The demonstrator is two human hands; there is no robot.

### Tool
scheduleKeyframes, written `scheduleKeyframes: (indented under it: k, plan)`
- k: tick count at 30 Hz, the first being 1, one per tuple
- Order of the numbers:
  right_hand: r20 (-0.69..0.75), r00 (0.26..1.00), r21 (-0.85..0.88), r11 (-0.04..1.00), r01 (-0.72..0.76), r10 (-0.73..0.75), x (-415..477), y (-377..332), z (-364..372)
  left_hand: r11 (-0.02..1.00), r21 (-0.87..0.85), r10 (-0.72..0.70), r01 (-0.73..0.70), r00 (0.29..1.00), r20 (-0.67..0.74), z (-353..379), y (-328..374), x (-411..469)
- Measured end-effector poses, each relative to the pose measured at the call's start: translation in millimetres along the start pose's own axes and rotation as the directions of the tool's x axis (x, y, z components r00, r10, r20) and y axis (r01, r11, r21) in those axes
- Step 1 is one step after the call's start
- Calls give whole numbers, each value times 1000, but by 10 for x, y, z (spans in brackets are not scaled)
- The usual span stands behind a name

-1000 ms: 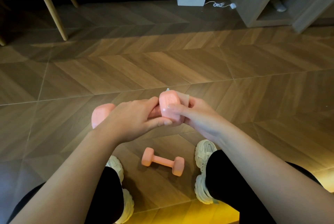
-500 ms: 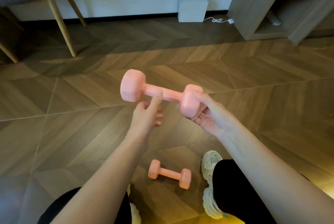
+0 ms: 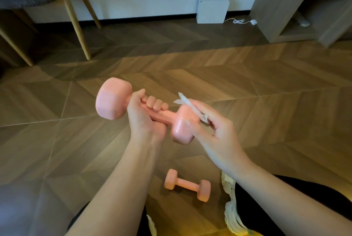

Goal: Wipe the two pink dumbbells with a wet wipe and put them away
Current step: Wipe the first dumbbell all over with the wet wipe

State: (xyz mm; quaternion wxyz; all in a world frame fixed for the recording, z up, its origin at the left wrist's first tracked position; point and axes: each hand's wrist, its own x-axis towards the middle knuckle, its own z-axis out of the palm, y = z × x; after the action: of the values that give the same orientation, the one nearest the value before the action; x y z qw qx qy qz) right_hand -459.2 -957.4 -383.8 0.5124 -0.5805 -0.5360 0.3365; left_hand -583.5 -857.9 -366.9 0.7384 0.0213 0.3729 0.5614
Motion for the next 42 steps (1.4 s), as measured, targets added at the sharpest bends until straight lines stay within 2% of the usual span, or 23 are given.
scheduleKeyframes:
  k: [1, 3, 4, 6, 7, 9, 10, 12, 14, 15, 17, 18, 24, 28, 34, 39, 42]
  plan:
    - [-8, 992, -92, 988, 122, -123, -6, 37, -9, 1000, 2, 6, -6, 1000, 2, 10, 4, -8]
    - [26, 938, -265, 902, 341, -347, -26, 97, -11, 1000, -5, -1, 1, 1000, 0, 27, 2, -22]
    - [62, 917, -300, 869, 394, -394, -25, 108, -16, 1000, -10, -11, 11, 1000, -4, 22, -1, -15]
    - [91, 923, -246, 889, 385, -375, -11, 99, -33, 1000, -17, -22, 22, 1000, -19, 11, -7, -4]
    - [81, 948, -137, 939, 315, -307, 2, 83, -48, 999, -18, -26, 26, 999, -26, 10, -10, 1]
    - [75, 995, 181, 982, 47, -62, 44, -13, -96, 999, -17, -36, 36, 999, -30, 16, -20, 7]
    - [72, 995, 313, 946, -84, 64, 74, -52, -130, 999, -12, -39, 38, 999, -27, 21, -22, 4]
    - [95, 950, 474, 825, -307, 298, 137, -45, -194, 999, 8, -41, 41, 999, -17, 35, -27, -8]
    - [244, 847, 535, 663, -524, 472, 176, -4, -214, 999, 30, -39, 38, 999, 10, 51, -31, -33]
    - [356, 781, 510, 594, -622, 513, 178, 8, -198, 998, 42, -37, 36, 999, 29, 59, -37, -49]
    - [529, 675, 412, 541, -734, 514, 155, 28, -147, 997, 76, -39, 34, 997, 63, 74, -48, -74]
    - [557, 657, 386, 541, -747, 508, 146, 38, -133, 995, 95, -43, 36, 996, 73, 75, -58, -83]
    - [600, 689, 442, 550, -708, 405, 171, 16, -167, 995, 93, -56, 47, 994, 96, 79, -1, -87]
    - [463, 749, 375, 660, -651, 474, 154, 26, -19, 997, 74, -38, 30, 993, 110, 75, 7, -102]
    - [584, 734, 480, 581, -657, 347, 189, -16, -130, 1000, 24, 0, -2, 997, 71, 64, 71, -65]
    - [406, 785, 363, 705, -609, 469, 162, 23, 18, 998, 57, 17, -19, 999, 40, 84, 29, -78]
    - [357, 797, 379, 705, -600, 487, 184, 15, 47, 999, 40, 9, -10, 1000, 30, 97, -2, -60]
